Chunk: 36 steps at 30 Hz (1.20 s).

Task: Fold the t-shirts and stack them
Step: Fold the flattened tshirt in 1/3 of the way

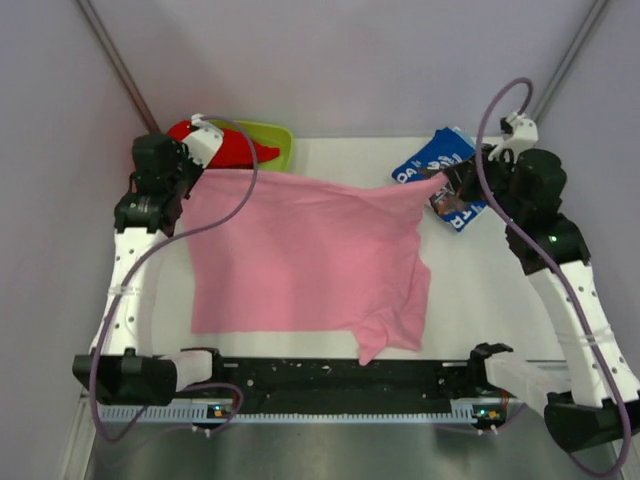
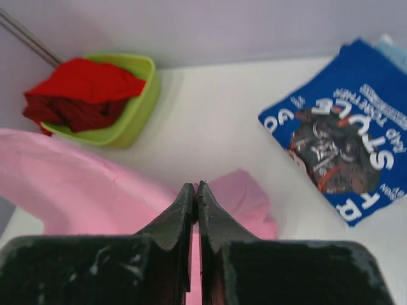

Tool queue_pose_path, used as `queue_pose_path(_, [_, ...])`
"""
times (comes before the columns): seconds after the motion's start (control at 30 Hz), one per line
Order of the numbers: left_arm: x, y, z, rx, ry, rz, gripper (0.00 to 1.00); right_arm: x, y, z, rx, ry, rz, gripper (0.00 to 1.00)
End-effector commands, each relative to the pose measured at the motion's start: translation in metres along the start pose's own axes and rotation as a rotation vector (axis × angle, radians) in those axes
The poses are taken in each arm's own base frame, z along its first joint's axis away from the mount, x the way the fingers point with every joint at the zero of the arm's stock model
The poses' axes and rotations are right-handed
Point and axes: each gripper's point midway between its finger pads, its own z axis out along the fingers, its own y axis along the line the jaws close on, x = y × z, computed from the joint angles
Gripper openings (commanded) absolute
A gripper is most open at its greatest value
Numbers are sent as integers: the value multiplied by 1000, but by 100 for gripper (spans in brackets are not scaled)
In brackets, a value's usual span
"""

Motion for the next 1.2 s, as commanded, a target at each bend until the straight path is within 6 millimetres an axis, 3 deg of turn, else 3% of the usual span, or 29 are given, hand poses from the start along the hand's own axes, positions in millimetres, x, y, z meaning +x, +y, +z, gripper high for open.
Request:
queue_pose_path(0.0, [-36, 23, -96, 21, -103, -51, 0, -83, 41, -77, -113, -260, -73, 0])
queue_pose_path(0.13, [-74, 44, -181, -11, -294, -29, 0, -140, 64, -160, -143, -482, -134, 0])
queue_pose_path(0.27, [-93, 26, -261, 84, -477, 29, 0, -168, 78, -230, -158, -627, -195, 0])
queue_pose_path(0.37, [-92, 24, -305, 50, -556, 31, 0, -180, 89, -279, -175, -694, -233, 0])
queue_pose_path(0.53, [-85, 31, -355, -37, -615, 41, 0, -195, 104, -341, -217, -815, -257, 0])
queue_pose_path(0.7, [-88, 53, -377, -153, -637, 29, 0, -213, 108, -352, -207, -861, -257, 0])
queue_pose_path(0.77, [-88, 64, -368, -192, -609, 6, 0, -221, 109, -338, -205, -843, -255, 0])
queue_pose_path(0.87, [-87, 66, -332, -170, -539, -5, 0, -225, 106, -289, -191, -752, -246, 0])
queue_pose_path(0.93, [-84, 58, -296, -125, -489, -16, 0, -219, 97, -238, -157, -658, -232, 0])
queue_pose_path(1.0, [-74, 46, -248, -75, -419, -19, 0, -209, 87, -183, -140, -571, -210, 0])
queue_pose_path(1.1, [-63, 30, -183, -25, -347, -15, 0, -184, 72, -101, -126, -447, -176, 0])
queue_pose_path(1.17, [-58, 20, -142, 2, -316, -9, 0, -167, 60, -59, -104, -387, -157, 0])
